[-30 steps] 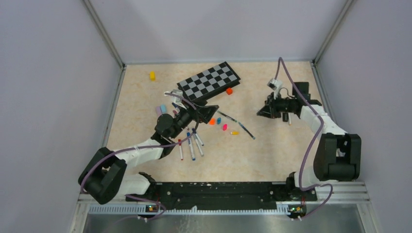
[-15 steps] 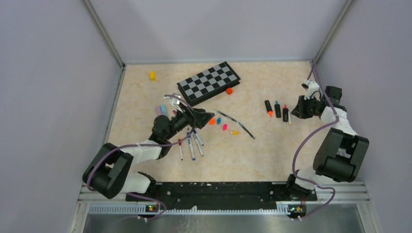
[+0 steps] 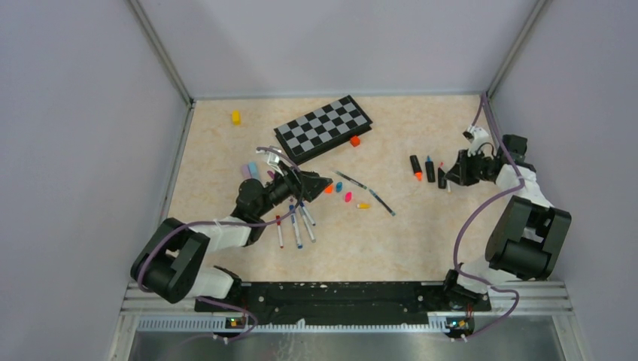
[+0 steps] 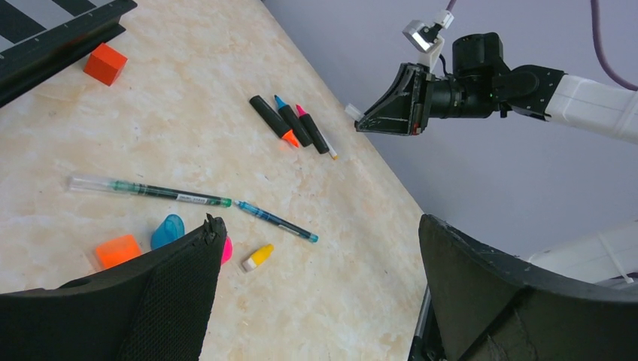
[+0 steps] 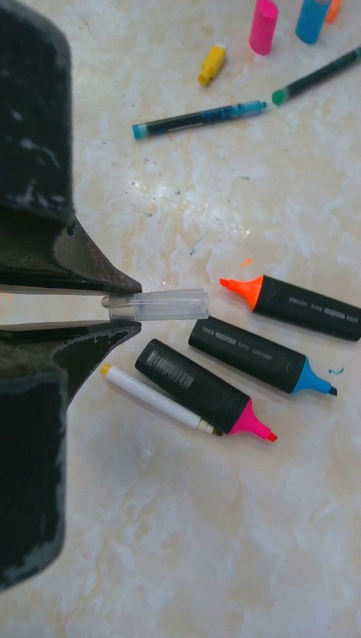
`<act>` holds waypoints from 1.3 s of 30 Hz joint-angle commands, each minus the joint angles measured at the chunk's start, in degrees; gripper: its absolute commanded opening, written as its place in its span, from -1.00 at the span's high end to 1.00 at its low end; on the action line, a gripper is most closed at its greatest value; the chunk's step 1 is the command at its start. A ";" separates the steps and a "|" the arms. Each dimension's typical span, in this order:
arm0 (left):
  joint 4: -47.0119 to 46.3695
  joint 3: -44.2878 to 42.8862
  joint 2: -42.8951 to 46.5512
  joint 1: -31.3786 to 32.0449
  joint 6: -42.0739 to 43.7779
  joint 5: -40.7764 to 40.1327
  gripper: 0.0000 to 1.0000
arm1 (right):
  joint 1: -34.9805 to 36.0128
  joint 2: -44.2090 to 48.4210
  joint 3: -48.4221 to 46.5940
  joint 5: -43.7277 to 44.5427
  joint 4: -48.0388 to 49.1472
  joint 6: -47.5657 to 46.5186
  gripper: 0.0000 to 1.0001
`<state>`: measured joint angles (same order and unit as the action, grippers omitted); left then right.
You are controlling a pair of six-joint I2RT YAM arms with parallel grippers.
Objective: Open the pen caps
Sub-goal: Place the pen cap at the center of the board.
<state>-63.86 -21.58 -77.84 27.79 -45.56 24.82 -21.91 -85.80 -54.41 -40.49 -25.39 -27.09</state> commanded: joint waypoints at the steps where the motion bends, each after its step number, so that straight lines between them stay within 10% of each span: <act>1: -4.17 -0.44 -1.26 -0.33 -1.00 1.75 -0.97 | -0.12 0.19 -0.80 -8.50 -3.02 -4.53 1.00; 25: -3.29 -1.63 -2.73 -0.36 -2.12 3.20 -0.97 | 14.58 0.13 -1.25 -14.75 -14.14 -20.24 1.00; 39: -2.28 -1.62 -2.14 -0.29 -3.11 3.39 -0.97 | 40.64 -3.47 1.26 9.82 -0.94 -8.00 1.00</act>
<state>-64.27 -21.65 -80.29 27.79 -48.25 27.59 14.63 -88.40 -53.54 -39.35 -32.03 -39.35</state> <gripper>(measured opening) 0.987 0.121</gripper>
